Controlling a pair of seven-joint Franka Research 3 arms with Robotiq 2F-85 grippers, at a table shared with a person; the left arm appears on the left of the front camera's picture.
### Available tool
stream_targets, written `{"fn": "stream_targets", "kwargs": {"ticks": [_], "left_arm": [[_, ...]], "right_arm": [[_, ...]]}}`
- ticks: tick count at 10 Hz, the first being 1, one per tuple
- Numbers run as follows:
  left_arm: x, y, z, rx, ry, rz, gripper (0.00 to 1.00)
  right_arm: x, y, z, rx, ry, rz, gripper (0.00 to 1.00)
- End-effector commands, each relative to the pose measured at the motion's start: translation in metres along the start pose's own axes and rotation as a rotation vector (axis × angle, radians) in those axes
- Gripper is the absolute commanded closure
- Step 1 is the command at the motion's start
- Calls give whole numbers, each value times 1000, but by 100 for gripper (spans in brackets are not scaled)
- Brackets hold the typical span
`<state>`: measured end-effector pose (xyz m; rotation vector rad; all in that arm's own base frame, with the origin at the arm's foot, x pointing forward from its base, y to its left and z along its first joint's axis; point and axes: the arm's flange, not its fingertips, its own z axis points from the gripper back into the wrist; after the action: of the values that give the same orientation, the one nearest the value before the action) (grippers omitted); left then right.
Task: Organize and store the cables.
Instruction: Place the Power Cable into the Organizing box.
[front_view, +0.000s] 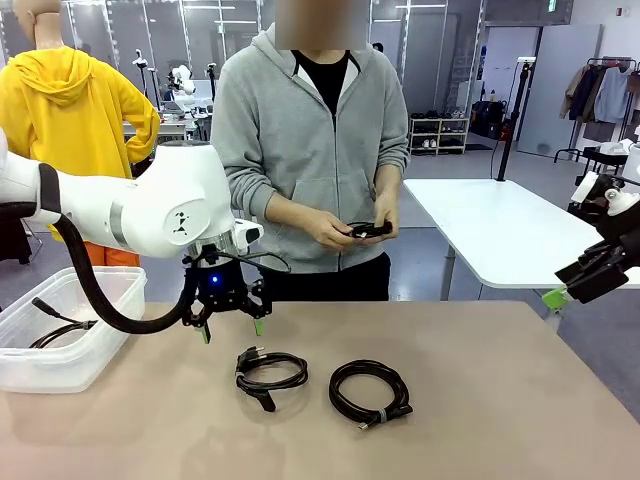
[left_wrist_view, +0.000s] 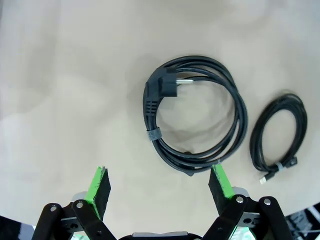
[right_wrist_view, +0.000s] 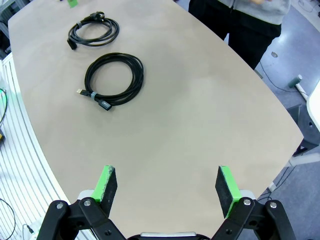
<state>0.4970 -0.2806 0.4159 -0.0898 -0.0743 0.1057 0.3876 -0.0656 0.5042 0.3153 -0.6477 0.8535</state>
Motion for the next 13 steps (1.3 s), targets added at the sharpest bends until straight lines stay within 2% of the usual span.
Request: {"fn": "stream_targets", "kwargs": {"ticks": [1, 2, 6, 11, 12, 13], "left_arm": [[6, -9, -23, 13, 60, 159, 0], [7, -8, -32, 37, 76, 225, 0], [17, -7, -74, 3, 154, 340, 0], [17, -6, -102, 35, 211, 362, 0], [17, -5, -103, 38, 196, 361, 36], [16, -5, -103, 46, 193, 364, 60]], "right_arm": [[3, 0, 1, 6, 1, -29, 0], [3, 0, 1, 6, 1, -29, 0], [3, 0, 1, 6, 1, -29, 0], [3, 0, 1, 6, 1, -29, 0], [3, 0, 1, 6, 1, -29, 0], [3, 0, 1, 6, 1, -29, 0]]}}
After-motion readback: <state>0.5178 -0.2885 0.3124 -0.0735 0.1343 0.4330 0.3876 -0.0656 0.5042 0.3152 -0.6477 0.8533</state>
